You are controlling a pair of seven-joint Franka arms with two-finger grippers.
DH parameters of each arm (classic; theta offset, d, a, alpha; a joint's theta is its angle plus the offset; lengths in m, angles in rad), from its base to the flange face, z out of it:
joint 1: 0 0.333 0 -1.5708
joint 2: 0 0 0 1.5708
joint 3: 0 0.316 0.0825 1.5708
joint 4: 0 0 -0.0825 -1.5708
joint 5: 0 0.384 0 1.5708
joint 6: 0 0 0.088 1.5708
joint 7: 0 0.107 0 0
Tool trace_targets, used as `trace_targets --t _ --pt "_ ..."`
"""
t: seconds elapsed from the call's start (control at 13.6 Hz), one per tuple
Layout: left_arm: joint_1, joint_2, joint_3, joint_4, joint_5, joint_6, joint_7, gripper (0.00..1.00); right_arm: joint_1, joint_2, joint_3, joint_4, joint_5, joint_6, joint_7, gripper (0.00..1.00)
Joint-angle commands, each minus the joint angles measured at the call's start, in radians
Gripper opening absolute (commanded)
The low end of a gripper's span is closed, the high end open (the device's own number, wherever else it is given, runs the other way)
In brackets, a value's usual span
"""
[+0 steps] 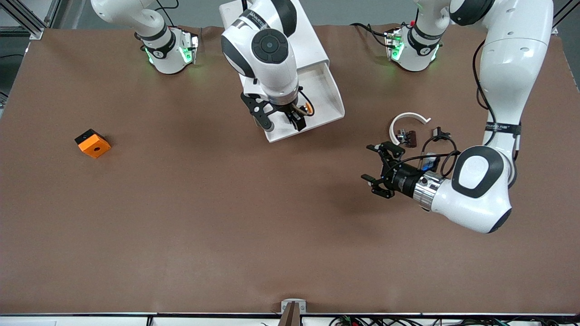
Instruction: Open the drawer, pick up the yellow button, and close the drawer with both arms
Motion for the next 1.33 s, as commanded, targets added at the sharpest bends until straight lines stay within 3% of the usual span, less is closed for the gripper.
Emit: trace_targets --t 0.0,0.37,0.44,0.66,0.88,1.03,1.25 --pt "-0.02 -0.026 -0.006 0.015 0.162 -0.007 0.182 1.0 0.017 0.038 0.0 0.026 -0.005 -0.002 0.02 1.0" --pt "-0.025 -0.092 -0.012 0.011 0.442 0.03 0.654 1.0 0.02 0.046 0.0 0.026 0.001 -0.002 0.015 1.0" --pt "-0.03 -0.109 -0.02 0.007 0.511 0.041 0.748 1.0 0.02 0.049 0.0 0.026 0.001 -0.002 0.017 0.87" --pt "-0.044 -0.118 -0.031 0.0 0.584 0.041 0.828 1.0 0.02 0.05 0.001 0.026 0.008 -0.003 0.015 0.68" --pt "-0.047 -0.143 -0.121 -0.017 0.706 0.048 0.995 1.0 0.026 0.058 0.001 0.027 0.006 -0.002 0.012 0.44" --pt "-0.044 -0.169 -0.161 -0.06 0.716 0.085 1.015 1.0 0.035 0.061 0.001 0.027 0.005 -0.002 0.006 0.28" --pt "-0.05 -0.231 -0.205 -0.208 0.716 0.212 1.015 1.0 0.034 0.061 0.001 0.029 0.003 -0.002 0.012 0.2"
